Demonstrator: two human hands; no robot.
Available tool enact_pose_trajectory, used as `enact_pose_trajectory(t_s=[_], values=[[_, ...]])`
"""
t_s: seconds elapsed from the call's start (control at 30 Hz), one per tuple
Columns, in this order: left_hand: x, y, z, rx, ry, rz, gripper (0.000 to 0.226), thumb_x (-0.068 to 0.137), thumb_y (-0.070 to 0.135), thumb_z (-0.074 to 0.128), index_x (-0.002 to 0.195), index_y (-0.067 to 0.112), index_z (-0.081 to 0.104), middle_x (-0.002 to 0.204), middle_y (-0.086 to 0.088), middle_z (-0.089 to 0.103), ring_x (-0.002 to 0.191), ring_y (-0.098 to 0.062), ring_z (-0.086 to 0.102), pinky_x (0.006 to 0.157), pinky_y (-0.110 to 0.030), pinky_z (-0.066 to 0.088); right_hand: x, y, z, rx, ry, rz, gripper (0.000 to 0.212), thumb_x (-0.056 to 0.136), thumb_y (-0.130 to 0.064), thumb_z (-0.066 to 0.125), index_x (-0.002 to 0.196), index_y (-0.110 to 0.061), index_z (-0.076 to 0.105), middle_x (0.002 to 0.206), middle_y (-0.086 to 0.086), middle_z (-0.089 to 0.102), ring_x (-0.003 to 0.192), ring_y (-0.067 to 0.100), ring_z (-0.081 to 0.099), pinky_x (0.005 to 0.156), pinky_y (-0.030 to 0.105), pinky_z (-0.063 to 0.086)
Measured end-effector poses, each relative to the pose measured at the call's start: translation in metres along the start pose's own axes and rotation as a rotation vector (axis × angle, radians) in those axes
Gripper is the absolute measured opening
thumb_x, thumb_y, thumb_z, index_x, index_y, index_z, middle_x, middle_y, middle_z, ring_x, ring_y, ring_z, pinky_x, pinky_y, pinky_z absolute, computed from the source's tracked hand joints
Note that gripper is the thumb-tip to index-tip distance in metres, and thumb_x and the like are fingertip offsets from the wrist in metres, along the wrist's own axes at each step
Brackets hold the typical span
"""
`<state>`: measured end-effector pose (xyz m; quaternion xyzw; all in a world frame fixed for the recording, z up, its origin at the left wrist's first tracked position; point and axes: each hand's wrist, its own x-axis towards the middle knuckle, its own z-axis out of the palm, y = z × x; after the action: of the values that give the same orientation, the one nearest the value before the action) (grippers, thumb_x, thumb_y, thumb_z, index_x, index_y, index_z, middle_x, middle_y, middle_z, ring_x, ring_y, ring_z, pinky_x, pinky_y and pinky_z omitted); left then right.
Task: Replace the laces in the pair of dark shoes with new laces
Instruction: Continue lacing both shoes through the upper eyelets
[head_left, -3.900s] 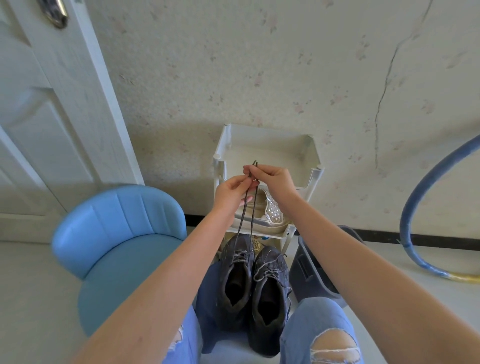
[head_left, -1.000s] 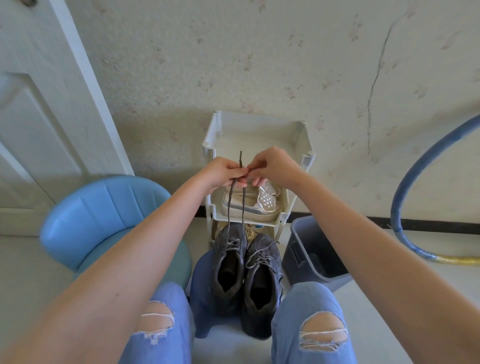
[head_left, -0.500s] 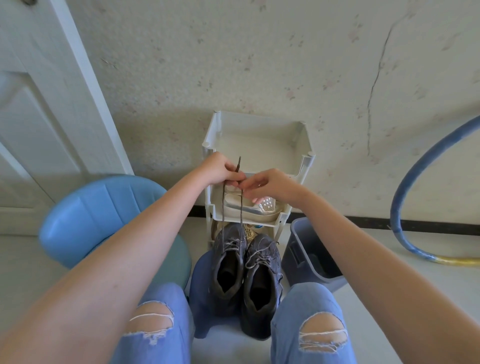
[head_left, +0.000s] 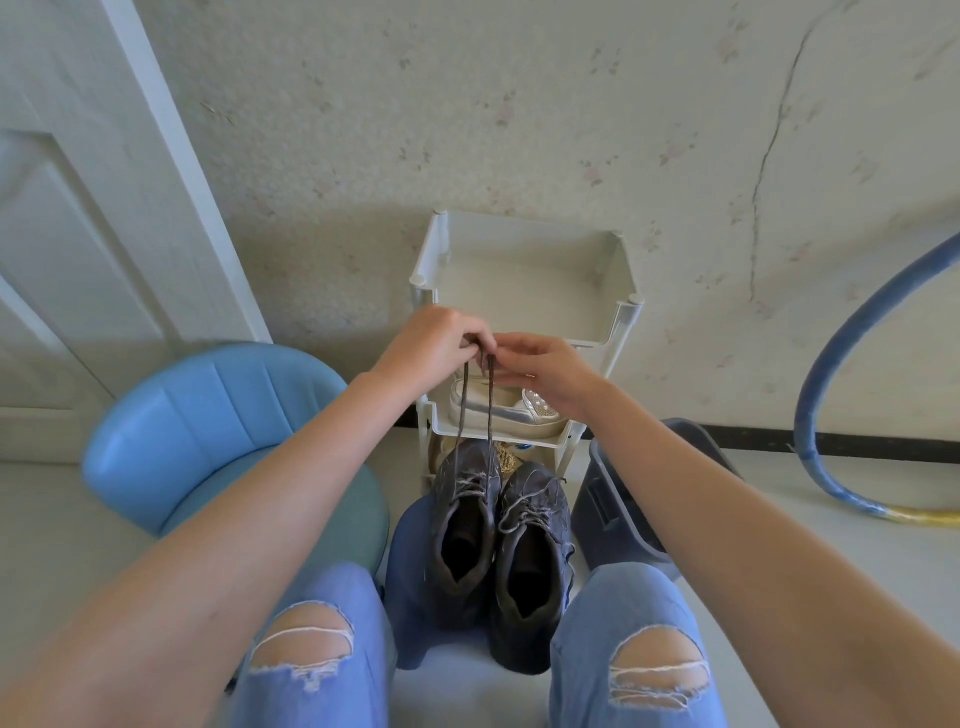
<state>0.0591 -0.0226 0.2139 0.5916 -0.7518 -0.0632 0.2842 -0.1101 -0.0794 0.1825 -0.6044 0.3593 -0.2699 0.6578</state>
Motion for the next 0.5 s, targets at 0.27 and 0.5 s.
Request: enact_pose_trajectory(t_s=[0.27,0.5], values=[[-0.017,-0.012,0.025,-0.307,0.236,-0.248,0.009,0.077,0.022,0.077,0.084,0.018,0.075,0.084,0.009,0.073,0.076,-0.002,0.066,0.071,-0.015,0.050,-0.003,0.009,-0.015,-0.095,0.258,-0.040,0.014,0.082,0.005,0.067,0.092,-0.004,0.071,0.088,0.009,0.072,0.071,0.012,0.071,0.073,0.020,0.058],[-0.085,-0.100,0.054,-0.495,0.357,-0.706,0.017,0.085,0.013,0.067,0.073,0.023,0.060,0.065,0.010,0.068,0.069,-0.015,0.070,0.073,-0.033,0.051,-0.037,0.073,-0.087,-0.406,0.563,0.309,0.011,0.083,0.003,0.068,0.094,0.001,0.071,0.091,0.019,0.070,0.076,0.023,0.065,0.084,0.032,0.056]])
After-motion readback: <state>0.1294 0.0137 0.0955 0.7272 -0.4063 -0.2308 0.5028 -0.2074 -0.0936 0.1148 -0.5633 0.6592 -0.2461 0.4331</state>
